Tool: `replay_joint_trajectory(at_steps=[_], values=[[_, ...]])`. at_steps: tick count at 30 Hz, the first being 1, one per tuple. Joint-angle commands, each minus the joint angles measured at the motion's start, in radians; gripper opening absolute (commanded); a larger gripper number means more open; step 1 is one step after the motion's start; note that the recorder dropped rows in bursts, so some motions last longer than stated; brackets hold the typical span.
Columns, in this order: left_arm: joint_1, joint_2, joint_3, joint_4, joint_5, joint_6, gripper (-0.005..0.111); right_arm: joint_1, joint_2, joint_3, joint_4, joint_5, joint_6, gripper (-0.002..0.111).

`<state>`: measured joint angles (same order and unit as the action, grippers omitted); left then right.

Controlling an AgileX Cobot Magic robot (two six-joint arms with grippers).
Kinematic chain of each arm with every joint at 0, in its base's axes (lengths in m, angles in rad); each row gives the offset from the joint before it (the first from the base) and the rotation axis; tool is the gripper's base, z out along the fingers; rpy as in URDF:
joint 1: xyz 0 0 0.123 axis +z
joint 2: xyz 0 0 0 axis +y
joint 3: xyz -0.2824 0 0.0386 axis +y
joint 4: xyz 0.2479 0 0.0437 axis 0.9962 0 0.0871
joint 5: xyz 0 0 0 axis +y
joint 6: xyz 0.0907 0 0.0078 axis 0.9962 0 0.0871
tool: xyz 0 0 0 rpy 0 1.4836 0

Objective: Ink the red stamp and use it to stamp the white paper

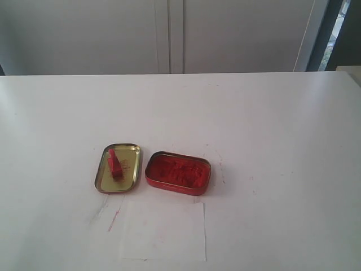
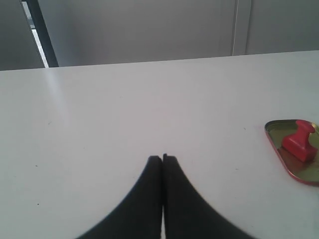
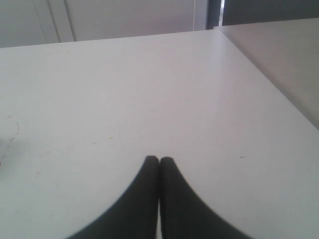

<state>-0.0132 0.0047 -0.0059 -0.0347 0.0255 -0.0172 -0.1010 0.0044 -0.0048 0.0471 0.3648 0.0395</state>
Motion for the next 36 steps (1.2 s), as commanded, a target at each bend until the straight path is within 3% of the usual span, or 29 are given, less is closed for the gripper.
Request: replay_joint_trajectory(at_steps=[1, 8, 16, 29, 36], values=[[0.002, -0.005, 0.006, -0.001, -0.013, -0.005, 0.0, 0.002, -0.004, 0.005, 0.001, -0.008, 0.002, 0.0], [0.002, -0.005, 0.006, -0.003, -0.012, -0.014, 0.0, 0.002, -0.004, 0.005, 0.001, -0.008, 0.002, 0.0], [0.002, 0.0, -0.088, -0.005, 0.119, -0.016, 0.0, 0.002, -0.004, 0.005, 0.001, -0.008, 0.002, 0.0], [0.002, 0.269, -0.334, -0.013, 0.193, -0.009, 0.0, 0.002, -0.004, 0.005, 0.001, -0.008, 0.002, 0.0], [0.002, 0.402, -0.425, -0.013, 0.356, 0.003, 0.0, 0.002, -0.004, 0.005, 0.001, -0.008, 0.002, 0.0]])
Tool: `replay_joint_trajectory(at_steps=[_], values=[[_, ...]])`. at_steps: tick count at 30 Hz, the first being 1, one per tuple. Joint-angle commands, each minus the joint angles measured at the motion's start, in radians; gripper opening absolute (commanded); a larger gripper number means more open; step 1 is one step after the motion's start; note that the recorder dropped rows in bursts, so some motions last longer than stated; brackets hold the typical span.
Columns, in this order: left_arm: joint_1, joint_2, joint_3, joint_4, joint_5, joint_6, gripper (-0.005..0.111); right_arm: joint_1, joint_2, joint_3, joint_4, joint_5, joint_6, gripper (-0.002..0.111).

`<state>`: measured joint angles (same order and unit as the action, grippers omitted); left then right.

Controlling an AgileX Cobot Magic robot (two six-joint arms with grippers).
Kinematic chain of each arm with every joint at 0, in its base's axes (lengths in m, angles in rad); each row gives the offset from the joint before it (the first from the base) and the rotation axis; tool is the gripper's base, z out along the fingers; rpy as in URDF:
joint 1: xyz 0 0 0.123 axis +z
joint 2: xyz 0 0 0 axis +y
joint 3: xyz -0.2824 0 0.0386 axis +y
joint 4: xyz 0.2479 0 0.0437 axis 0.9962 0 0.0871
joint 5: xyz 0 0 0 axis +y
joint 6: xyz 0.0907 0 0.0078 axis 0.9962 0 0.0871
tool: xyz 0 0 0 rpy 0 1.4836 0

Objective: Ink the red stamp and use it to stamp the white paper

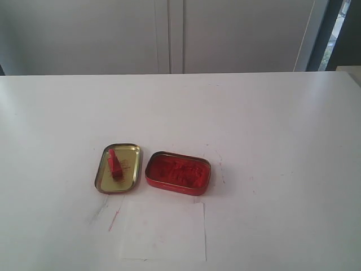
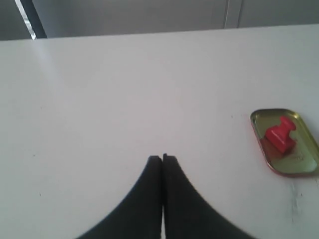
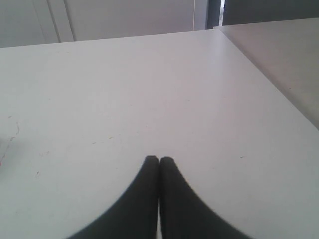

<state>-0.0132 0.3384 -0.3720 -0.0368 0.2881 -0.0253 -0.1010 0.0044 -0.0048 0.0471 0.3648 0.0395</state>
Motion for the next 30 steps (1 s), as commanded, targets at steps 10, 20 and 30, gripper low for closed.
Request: replay_joint_trajectory(at_steps=[10, 20, 30], values=[[0.002, 0.381, -0.274, -0.011, 0.362, 0.052, 0.0, 0.002, -0.004, 0.005, 0.001, -0.008, 0.002, 0.0], [0.002, 0.651, -0.397, -0.019, 0.431, 0.052, 0.0, 0.002, -0.004, 0.005, 0.001, -0.008, 0.002, 0.0], [0.0, 0.823, -0.478, -0.029, 0.474, 0.052, 0.0, 0.002, -0.004, 0.005, 0.001, -0.008, 0.002, 0.0]])
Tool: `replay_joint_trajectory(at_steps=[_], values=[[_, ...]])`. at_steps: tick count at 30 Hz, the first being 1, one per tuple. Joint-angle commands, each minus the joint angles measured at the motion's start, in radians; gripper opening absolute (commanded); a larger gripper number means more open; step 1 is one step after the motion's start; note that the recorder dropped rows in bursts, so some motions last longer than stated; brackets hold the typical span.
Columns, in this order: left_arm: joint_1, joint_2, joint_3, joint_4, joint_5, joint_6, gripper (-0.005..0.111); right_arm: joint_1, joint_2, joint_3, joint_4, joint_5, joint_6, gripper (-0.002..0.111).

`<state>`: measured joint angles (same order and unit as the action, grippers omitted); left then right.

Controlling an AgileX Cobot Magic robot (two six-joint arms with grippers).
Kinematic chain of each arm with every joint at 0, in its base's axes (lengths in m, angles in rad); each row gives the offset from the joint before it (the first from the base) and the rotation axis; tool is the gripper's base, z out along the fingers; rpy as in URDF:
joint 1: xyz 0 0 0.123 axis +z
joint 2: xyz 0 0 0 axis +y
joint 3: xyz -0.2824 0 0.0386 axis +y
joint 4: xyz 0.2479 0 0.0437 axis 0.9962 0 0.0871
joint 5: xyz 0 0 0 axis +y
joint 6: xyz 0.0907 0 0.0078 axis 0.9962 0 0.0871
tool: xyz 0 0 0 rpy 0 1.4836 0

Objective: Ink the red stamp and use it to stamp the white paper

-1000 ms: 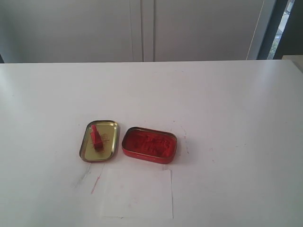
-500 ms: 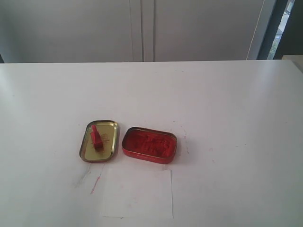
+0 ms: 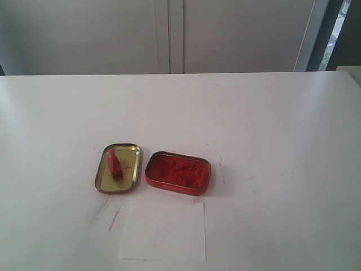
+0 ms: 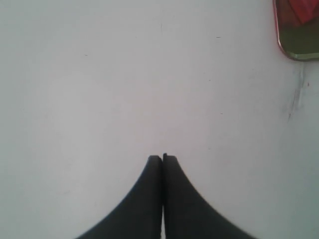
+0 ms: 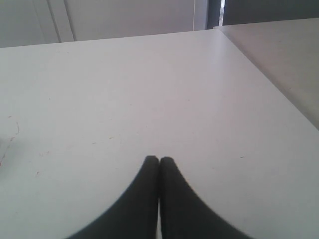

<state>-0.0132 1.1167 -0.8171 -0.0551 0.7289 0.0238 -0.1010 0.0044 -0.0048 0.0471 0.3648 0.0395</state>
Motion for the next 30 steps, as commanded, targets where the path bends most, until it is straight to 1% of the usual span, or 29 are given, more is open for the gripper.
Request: replay_joint_trajectory(at_steps=[1, 4, 6, 9, 13, 18, 22, 27, 30], values=[[0.0, 0.058, -0.042, -0.016, 0.033, 0.003, 0.0, 0.002, -0.004, 0.005, 0.001, -0.008, 0.002, 0.0], [-0.002, 0.095, -0.066, -0.034, 0.042, 0.003, 0.0, 0.002, -0.004, 0.005, 0.001, -0.008, 0.002, 0.0], [-0.025, 0.119, -0.087, -0.035, 0.056, 0.003, 0.0, 0.002, -0.004, 0.005, 0.001, -0.008, 0.002, 0.0], [-0.074, 0.152, -0.116, -0.035, 0.056, -0.005, 0.0, 0.002, -0.004, 0.005, 0.001, -0.008, 0.002, 0.0], [-0.158, 0.213, -0.158, -0.033, 0.056, -0.034, 0.0, 0.002, -0.004, 0.005, 0.001, -0.008, 0.002, 0.0], [-0.257, 0.301, -0.227, -0.027, 0.056, -0.096, 0.0, 0.002, -0.004, 0.005, 0.001, -0.008, 0.002, 0.0], [-0.327, 0.368, -0.296, 0.019, 0.058, -0.166, 0.0, 0.002, -0.004, 0.005, 0.001, -0.008, 0.002, 0.0], [-0.381, 0.442, -0.38, 0.041, 0.07, -0.238, 0.0, 0.002, -0.004, 0.005, 0.001, -0.008, 0.002, 0.0], [-0.404, 0.476, -0.415, 0.041, 0.072, -0.234, 0.0, 0.002, -0.004, 0.005, 0.001, -0.008, 0.002, 0.0]])
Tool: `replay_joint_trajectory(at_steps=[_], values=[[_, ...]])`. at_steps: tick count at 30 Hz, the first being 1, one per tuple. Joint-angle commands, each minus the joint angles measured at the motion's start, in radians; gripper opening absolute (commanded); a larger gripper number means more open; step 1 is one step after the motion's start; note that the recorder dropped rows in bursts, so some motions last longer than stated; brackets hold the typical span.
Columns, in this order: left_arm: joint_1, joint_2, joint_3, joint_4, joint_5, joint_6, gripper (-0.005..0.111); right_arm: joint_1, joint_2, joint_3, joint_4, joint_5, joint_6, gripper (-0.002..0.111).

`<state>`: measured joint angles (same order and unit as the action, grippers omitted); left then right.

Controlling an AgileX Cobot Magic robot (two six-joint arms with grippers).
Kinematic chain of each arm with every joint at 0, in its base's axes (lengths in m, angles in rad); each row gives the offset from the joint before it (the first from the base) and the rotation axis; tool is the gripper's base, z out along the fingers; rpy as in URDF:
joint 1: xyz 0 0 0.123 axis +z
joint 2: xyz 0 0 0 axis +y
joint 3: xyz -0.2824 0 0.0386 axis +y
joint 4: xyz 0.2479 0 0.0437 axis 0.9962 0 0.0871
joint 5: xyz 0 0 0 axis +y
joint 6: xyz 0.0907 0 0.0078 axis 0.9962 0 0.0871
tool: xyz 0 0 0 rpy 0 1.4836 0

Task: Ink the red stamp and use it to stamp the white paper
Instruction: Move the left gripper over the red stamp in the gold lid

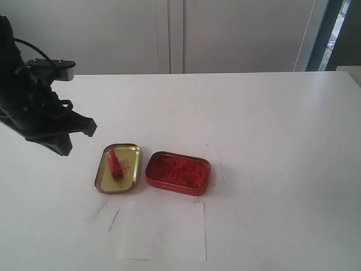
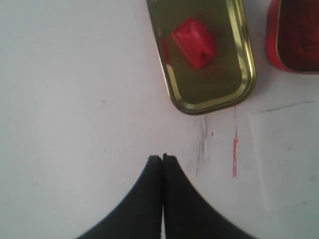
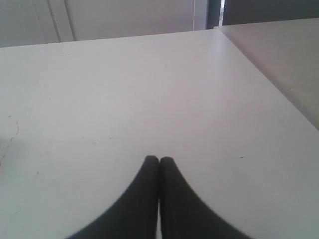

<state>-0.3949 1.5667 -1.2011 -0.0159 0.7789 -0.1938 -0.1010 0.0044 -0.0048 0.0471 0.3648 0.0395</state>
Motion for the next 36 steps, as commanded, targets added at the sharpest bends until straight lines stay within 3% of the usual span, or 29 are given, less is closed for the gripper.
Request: replay_joint_trajectory(at_steps=[1, 11, 20, 25, 36], values=[[-0.025, 0.029, -0.032, -0.005, 0.004, -0.016, 0.0, 0.002, -0.004, 0.005, 0.001, -0.008, 0.002, 0.0], [-0.025, 0.029, -0.032, -0.039, -0.011, -0.016, 0.0, 0.002, -0.004, 0.005, 0.001, -0.008, 0.002, 0.0], [-0.026, 0.031, -0.046, 0.04, -0.001, -0.226, 0.0, 0.002, -0.004, 0.005, 0.001, -0.008, 0.002, 0.0], [-0.067, 0.069, -0.093, 0.06, 0.001, -0.262, 0.0, 0.002, -0.004, 0.005, 0.001, -0.008, 0.002, 0.0], [-0.169, 0.203, -0.197, 0.222, -0.003, -0.534, 0.0, 0.002, -0.004, 0.005, 0.001, -0.008, 0.002, 0.0]])
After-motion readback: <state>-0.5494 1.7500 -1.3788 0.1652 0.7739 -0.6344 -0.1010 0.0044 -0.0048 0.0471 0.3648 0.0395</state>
